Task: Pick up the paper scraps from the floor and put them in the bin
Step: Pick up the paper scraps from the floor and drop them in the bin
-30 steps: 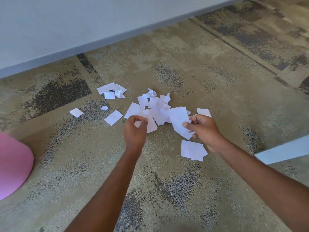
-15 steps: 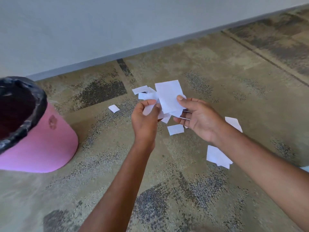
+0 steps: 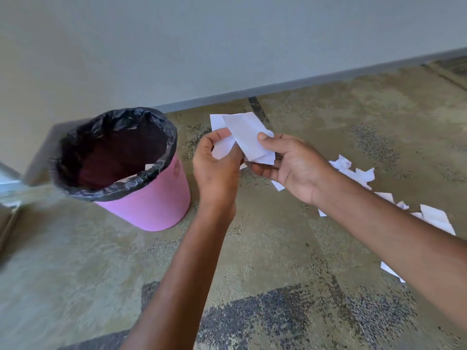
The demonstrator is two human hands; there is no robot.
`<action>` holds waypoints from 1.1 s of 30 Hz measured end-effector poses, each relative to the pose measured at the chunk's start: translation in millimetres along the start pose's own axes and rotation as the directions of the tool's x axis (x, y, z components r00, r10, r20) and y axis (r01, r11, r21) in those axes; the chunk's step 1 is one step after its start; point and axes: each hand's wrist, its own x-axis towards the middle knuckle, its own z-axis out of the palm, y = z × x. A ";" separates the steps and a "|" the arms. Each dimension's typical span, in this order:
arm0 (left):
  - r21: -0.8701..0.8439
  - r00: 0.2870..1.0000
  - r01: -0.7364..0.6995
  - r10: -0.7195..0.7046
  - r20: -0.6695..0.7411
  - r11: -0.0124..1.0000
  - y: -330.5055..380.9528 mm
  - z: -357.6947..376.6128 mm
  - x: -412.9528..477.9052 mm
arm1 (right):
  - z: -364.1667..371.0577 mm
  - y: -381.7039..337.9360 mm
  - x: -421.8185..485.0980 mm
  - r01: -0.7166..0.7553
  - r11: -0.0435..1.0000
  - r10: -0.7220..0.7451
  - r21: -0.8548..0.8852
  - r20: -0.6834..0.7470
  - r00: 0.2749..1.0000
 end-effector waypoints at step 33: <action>0.083 0.989 -0.050 0.061 -0.135 0.995 70.4 -126.9 18.4 | 121.9 42.2 21.0 -0.096 0.993 0.108 -0.064 0.241 0.964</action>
